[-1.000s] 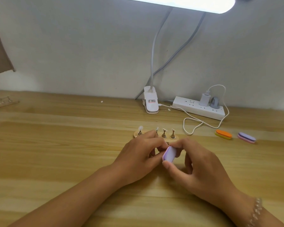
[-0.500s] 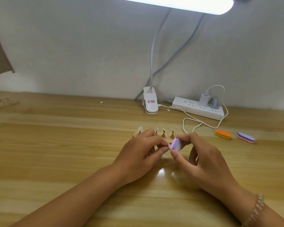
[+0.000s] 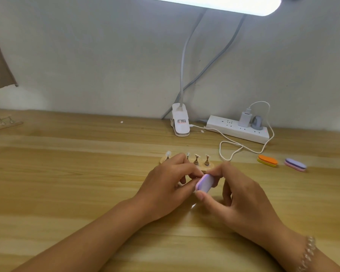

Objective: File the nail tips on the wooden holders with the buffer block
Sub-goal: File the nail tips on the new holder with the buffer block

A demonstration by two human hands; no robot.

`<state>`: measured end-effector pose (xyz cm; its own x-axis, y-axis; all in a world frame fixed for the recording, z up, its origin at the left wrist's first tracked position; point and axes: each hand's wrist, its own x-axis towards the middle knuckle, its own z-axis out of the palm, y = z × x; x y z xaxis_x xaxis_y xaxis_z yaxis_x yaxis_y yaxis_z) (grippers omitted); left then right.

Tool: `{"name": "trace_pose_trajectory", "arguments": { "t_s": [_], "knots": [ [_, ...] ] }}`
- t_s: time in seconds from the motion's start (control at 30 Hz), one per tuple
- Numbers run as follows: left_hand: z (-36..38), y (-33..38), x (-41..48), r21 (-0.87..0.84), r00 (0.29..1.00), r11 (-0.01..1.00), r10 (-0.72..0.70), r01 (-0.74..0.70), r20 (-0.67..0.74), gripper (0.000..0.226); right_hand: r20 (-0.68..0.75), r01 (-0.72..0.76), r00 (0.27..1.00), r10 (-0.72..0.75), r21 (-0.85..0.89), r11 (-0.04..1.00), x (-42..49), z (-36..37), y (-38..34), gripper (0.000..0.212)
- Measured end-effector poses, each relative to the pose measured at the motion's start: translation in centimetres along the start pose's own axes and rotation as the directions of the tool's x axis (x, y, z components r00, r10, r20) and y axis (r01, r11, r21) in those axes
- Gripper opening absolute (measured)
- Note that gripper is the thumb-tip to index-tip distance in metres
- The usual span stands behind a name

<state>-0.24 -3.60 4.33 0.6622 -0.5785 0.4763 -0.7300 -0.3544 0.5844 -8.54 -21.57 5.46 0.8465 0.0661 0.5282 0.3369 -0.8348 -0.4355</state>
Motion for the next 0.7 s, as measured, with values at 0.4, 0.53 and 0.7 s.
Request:
{"name": "trace_pose_trajectory", "arguments": {
  "t_s": [0.4,0.53,0.7],
  "knots": [
    [0.0,0.4,-0.1,0.048,0.998,0.997,0.057,-0.055,-0.032,0.013,-0.032,-0.118,0.992,0.125,0.173,0.978,0.6,-0.1,0.8,0.029],
    [0.0,0.4,0.1,-0.02,0.999,0.999,0.03,-0.031,-0.046,0.016,-0.132,-0.206,0.958,0.256,0.305,0.93,1.0,-0.7,1.4,0.021],
    [0.1,0.2,0.3,0.02,0.999,0.999,0.037,-0.036,-0.027,0.023,0.001,-0.044,0.999,0.044,0.115,0.992,0.1,0.0,0.0,0.029]
  ]
}}
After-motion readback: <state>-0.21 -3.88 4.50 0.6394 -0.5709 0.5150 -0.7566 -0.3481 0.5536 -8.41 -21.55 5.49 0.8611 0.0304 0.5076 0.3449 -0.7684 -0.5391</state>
